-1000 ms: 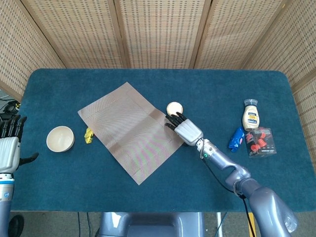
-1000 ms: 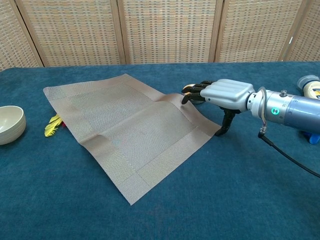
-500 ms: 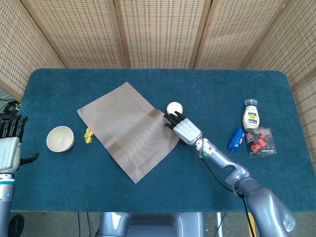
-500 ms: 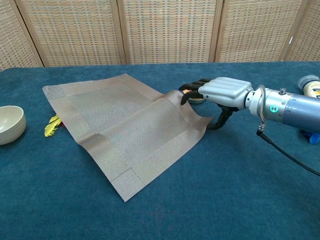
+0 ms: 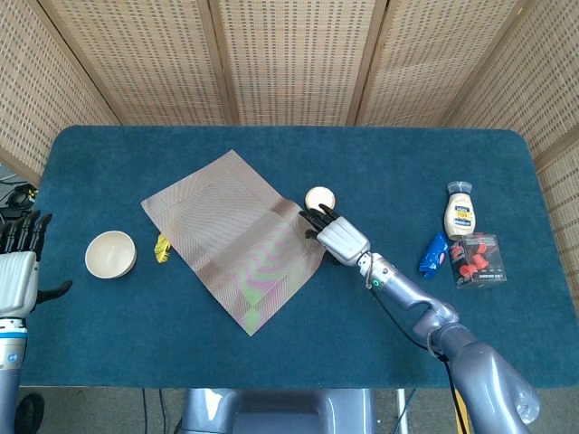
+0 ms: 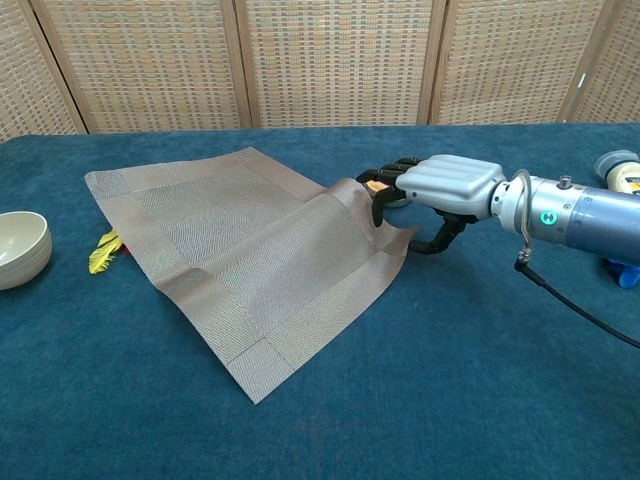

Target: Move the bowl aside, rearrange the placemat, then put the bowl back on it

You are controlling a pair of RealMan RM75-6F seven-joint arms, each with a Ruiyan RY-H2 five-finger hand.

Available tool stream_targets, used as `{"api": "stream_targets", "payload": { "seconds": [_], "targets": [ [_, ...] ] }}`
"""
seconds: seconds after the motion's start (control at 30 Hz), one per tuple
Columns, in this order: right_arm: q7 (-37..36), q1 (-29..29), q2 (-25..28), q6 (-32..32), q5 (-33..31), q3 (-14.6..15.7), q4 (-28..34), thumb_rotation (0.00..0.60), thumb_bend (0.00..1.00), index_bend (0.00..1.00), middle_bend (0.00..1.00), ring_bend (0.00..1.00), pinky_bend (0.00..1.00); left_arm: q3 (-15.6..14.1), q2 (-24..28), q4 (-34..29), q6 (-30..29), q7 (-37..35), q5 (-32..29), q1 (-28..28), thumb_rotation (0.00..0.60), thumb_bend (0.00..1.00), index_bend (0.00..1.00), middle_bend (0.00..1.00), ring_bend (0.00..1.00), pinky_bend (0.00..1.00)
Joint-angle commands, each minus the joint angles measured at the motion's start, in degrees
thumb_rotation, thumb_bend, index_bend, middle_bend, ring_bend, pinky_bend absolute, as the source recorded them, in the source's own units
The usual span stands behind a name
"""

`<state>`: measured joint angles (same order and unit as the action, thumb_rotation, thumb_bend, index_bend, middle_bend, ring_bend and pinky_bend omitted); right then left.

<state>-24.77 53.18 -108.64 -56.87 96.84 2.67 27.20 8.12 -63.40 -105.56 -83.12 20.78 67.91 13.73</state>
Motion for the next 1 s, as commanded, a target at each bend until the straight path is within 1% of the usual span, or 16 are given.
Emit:
{"api": "stream_targets", "payload": {
  "seconds": [0.03, 0.27, 0.47, 0.8, 1.0],
  "targets": [
    [-0.04, -0.06, -0.07, -0.21, -0.01, 0.15, -0.37, 0.600, 0.54, 0.41, 0.00, 0.00, 0.10, 0.01, -0.01, 0.02, 0.11, 0.06, 0.04, 0.00, 0.600, 0.00, 0.00, 0.00, 0.00, 0.00],
    [-0.74, -0.15, -0.45, -0.54, -0.21, 0.35, -1.20, 0.600, 0.57, 0.54, 0.00, 0.00, 0.07, 0.03, 0.03, -0.15, 0.28, 0.16, 0.21, -0.09, 0.600, 0.00, 0.00, 0.00, 0.00, 0.00],
    [-1.30, -0.31, -0.80, -1.14, -0.13, 0.68, -1.77, 0.600, 0.57, 0.65, 0.02, 0.00, 0.06, 0.03, 0.03, -0.21, 0.48, 0.29, 0.29, -0.11, 0.600, 0.00, 0.00, 0.00, 0.00, 0.00],
    [-2.01, -0.55, -0.71, -2.67, -0.28, 0.63, -1.80, 0.600, 0.58, 0.69, 0.03, 0.00, 0.04, -0.02, -0.06, -0.26, 0.54, 0.49, 0.62, -0.19, 0.600, 0.00, 0.00, 0.00, 0.00, 0.00],
    [-2.32, -1.74, 1.32, -6.22, 0.87, 1.67, 0.19, 0.600, 0.58, 0.72, 0.03, 0.00, 0.00, 0.00, 0.02, -0.27, 0.68, 0.24, 0.75, -0.24, 0.600, 0.00, 0.00, 0.00, 0.00, 0.00]
  ]
}}
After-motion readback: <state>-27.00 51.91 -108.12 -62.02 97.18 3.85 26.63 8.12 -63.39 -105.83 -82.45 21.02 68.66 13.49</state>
